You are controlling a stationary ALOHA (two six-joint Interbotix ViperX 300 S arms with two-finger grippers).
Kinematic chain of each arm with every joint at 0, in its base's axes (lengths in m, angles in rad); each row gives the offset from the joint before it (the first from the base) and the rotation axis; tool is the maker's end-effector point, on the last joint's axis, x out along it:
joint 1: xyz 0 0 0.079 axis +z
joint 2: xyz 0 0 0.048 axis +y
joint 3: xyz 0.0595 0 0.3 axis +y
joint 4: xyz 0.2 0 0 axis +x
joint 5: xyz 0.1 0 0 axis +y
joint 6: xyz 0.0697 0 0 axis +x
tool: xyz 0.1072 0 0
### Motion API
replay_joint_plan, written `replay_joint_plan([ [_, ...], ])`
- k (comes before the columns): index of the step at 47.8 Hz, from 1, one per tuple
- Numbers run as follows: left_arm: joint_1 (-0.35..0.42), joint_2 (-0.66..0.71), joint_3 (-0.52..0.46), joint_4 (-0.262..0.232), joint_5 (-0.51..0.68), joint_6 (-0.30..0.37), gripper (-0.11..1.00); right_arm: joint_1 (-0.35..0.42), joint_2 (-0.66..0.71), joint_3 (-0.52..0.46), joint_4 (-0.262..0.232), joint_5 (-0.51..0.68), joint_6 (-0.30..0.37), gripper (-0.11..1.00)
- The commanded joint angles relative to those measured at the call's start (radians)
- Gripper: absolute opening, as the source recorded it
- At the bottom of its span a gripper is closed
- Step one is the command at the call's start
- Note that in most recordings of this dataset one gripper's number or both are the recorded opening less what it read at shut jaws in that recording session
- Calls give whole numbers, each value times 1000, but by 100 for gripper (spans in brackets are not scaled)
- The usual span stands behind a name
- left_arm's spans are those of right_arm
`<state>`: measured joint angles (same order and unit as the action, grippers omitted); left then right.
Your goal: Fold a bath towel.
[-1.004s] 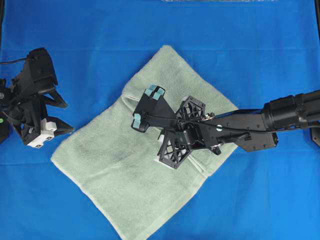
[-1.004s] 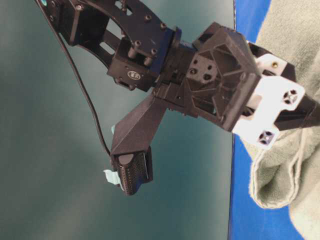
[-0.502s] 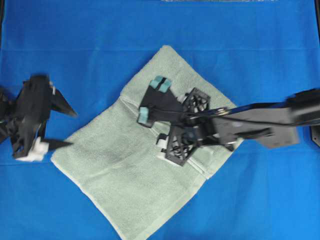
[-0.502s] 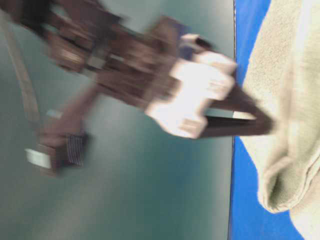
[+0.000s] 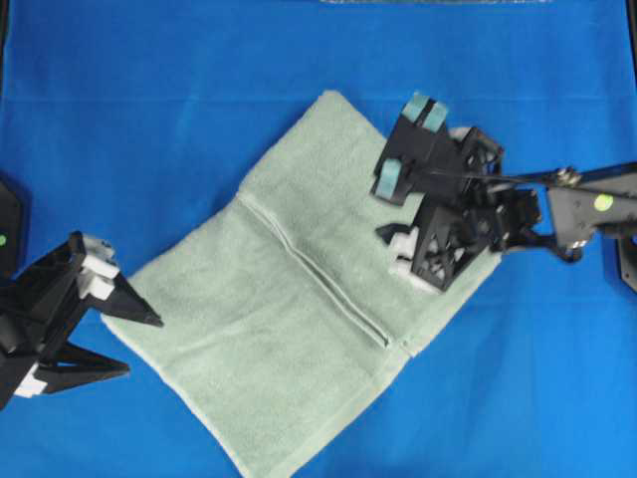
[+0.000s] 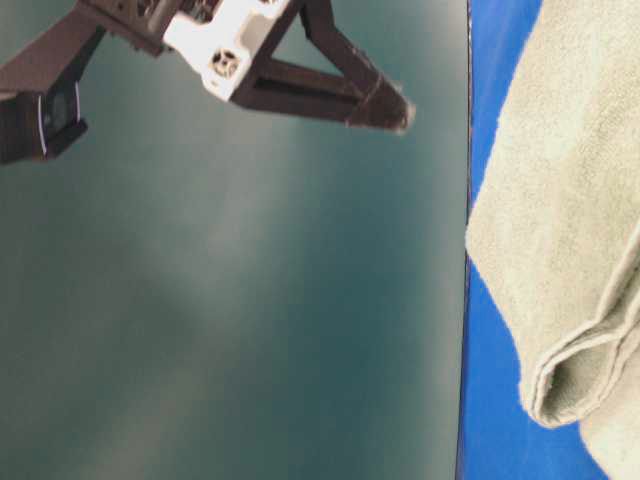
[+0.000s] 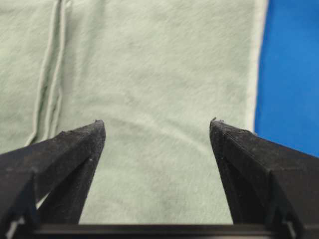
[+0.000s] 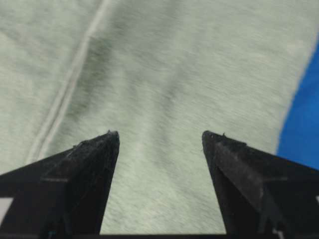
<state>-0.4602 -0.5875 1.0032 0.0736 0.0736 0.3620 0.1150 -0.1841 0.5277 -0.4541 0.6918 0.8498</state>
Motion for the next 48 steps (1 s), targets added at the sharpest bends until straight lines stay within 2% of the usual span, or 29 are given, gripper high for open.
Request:
replay_joint_plan([
  [1,-17,57,-48,-6,-14,-21,79,-11,-38,5,-6,-6,-2,66],
  [3,-26,101,-69,-6,-9,-44,79,-15,-44,11,-6,-6,-2,66],
  [11,-64,334,-218,-9,52,-46,79,-21,-64,41,-18,-2,-2,66],
  [17,-66,494,-321,-9,160,-48,79,-21,-78,64,-32,-6,-2,66],
  [23,-66,611,-380,-9,184,-69,79,-21,-97,92,-34,-6,-2,66],
  [26,-66,667,-394,-9,172,-100,79,-21,-107,106,-34,-6,-2,66],
  [34,-67,752,-394,-9,153,-132,79,-21,-141,146,-34,-6,0,66],
  [42,-69,776,-393,-9,155,-133,79,-21,-178,179,-34,-6,2,66],
  [46,-69,775,-396,-9,170,-133,74,-21,-190,189,-34,-6,3,66],
  [48,-69,775,-399,-9,186,-137,66,-21,-196,192,-34,-3,8,66],
])
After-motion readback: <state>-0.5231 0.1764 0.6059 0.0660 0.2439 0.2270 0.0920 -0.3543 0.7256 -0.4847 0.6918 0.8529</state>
